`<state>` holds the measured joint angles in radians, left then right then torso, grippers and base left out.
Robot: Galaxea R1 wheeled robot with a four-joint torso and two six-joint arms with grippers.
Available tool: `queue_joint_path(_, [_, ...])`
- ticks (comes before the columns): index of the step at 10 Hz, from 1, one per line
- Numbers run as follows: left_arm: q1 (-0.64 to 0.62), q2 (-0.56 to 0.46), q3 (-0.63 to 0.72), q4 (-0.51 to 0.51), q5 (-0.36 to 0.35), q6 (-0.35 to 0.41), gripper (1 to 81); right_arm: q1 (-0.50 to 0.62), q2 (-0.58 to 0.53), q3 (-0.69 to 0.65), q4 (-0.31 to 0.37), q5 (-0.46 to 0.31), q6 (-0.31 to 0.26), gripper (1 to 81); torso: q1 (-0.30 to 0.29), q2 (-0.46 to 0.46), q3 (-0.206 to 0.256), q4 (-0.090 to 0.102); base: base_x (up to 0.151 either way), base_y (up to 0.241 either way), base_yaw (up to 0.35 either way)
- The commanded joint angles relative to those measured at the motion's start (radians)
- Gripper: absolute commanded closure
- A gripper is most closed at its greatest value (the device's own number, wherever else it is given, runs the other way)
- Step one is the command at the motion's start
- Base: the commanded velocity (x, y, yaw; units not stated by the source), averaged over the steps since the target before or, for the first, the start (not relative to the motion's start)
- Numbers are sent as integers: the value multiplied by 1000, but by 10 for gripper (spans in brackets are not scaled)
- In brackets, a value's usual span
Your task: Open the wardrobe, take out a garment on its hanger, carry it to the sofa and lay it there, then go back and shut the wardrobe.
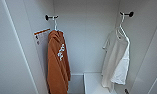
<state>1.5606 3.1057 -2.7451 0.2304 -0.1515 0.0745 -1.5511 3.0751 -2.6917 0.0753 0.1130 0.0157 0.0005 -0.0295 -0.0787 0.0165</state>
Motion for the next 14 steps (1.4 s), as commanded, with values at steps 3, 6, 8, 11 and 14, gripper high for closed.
queue_joint_path(3, [-29,7,4,-6,46,1,10,33,9,7,-2,-55,-7,10,0,0,0,0,0,0,0])
queue_joint_path(6, [-30,7,4,-5,46,1,10,35,9,3,-2,-61,-5,10,0,0,0,-123,0,0,0])
queue_joint_path(8, [-30,5,4,-5,44,1,10,35,9,3,-2,-61,-5,10,0,0,0,-186,0,0,0])
queue_joint_path(11, [-30,4,4,-5,43,1,10,39,9,0,-2,-65,-7,10,0,0,0,-292,0,0,0])
queue_joint_path(14, [-30,7,4,-5,41,1,10,38,9,0,-2,-67,-5,10,0,0,0,-351,0,0,0])
